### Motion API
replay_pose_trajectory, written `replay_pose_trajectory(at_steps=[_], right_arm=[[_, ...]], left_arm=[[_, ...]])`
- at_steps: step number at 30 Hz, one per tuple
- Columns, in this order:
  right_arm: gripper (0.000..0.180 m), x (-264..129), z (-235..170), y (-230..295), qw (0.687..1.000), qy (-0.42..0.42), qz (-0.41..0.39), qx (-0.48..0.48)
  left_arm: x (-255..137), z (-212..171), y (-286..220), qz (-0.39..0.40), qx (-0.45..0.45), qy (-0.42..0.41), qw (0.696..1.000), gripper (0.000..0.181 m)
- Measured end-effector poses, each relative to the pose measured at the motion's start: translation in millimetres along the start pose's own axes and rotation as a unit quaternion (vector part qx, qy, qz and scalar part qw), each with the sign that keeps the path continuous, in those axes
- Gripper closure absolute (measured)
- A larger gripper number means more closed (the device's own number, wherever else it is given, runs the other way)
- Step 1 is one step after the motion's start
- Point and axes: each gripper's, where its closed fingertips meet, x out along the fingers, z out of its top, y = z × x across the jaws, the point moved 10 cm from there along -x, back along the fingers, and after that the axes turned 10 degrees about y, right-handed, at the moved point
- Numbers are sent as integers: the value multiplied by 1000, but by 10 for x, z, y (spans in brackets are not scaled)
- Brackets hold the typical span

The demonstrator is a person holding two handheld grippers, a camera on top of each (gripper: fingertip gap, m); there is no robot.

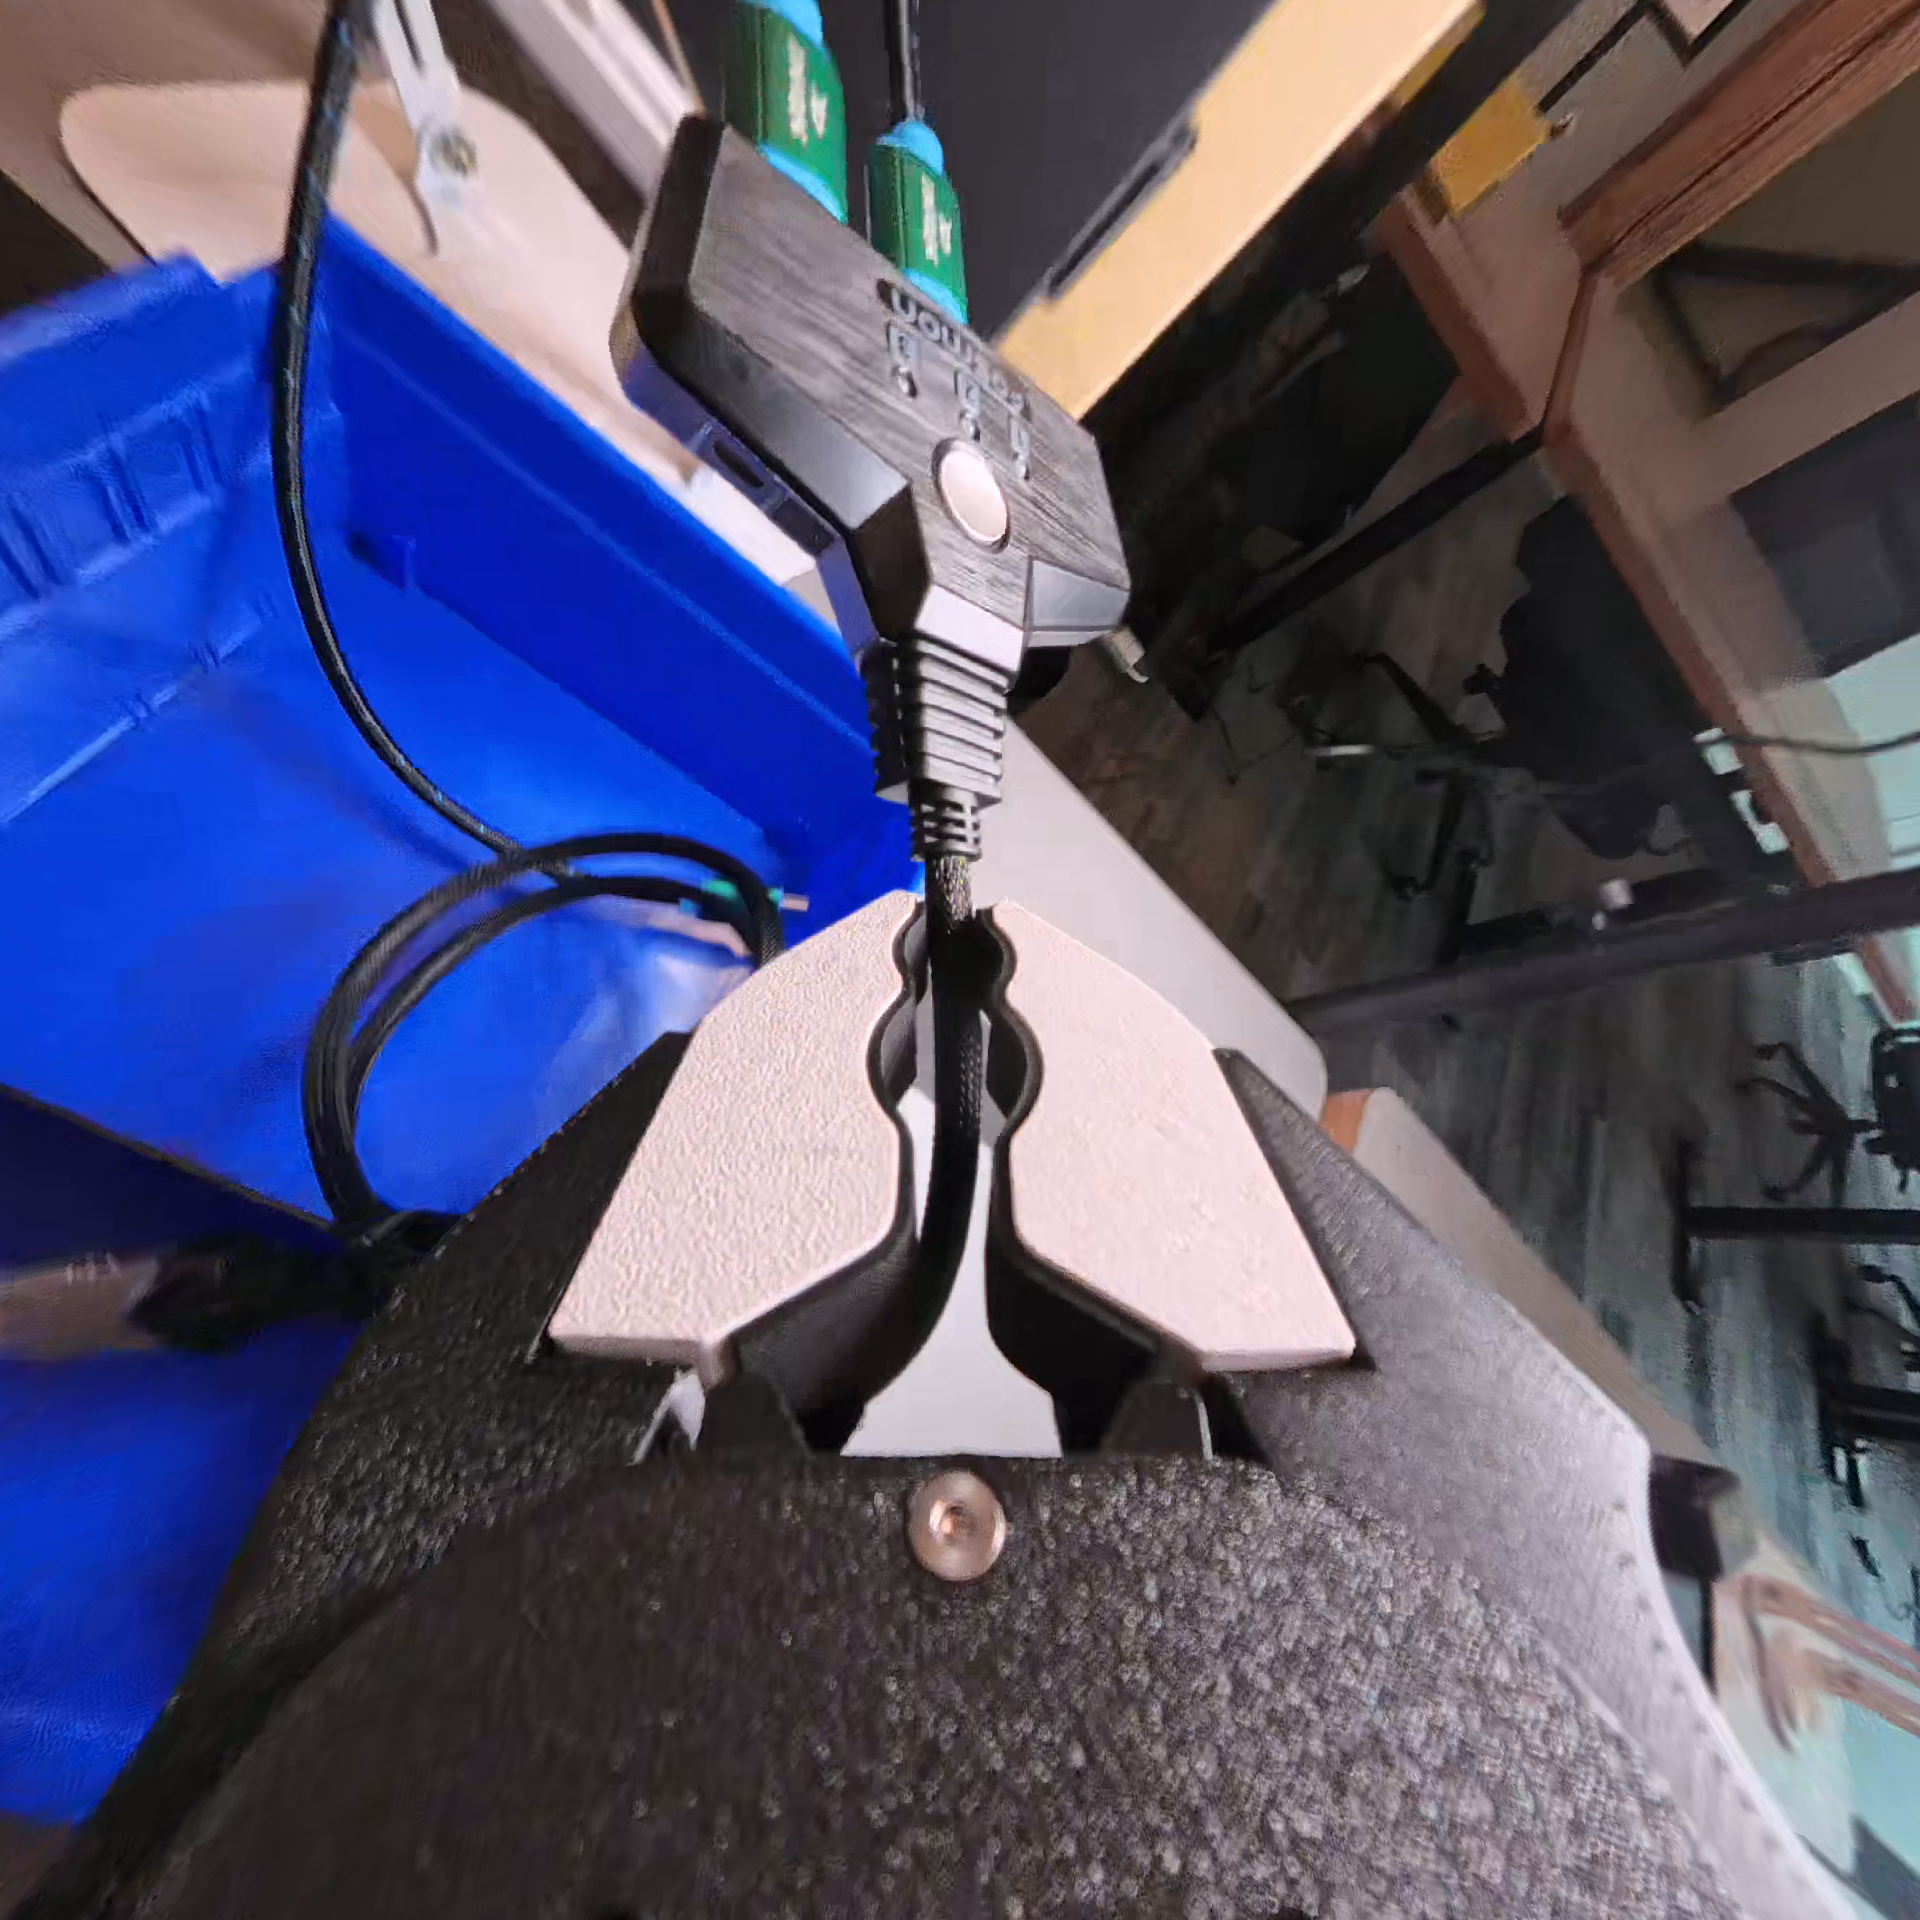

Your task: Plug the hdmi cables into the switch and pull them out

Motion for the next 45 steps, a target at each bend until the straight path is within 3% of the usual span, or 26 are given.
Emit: replay_pose_trajectory(at_steps=[4,7,10,15,21,25,30,34,45], right_arm=[[169,139,-385,78,999,33,30,-16],[150,41,-510,83,996,30,79,3],[140,-191,-570,34,991,-7,125,43],[136,-715,-665,38,981,-105,134,89],[137,-1196,-768,698,962,-197,174,77],[131,-1044,-800,1417,969,-134,203,-50],[125,-467,-786,1915,958,5,150,-243],[146,-359,-765,1964,948,40,175,-262],[143,-796,-1207,2039,975,95,133,-148]], left_arm=[[-13,1,11,1,-1,-4,1000,156],[20,-15,28,0,-5,2,1000,156],[49,-22,26,2,-4,8,1000,156],[62,-38,47,7,-8,11,1000,156],[10,-68,99,54,-9,31,998,156],[-93,-104,150,91,-19,37,995,156],[-124,-106,85,88,-35,24,995,157],[-78,-103,-22,95,-16,42,994,157],[-143,-122,23,96,-22,31,995,157]])
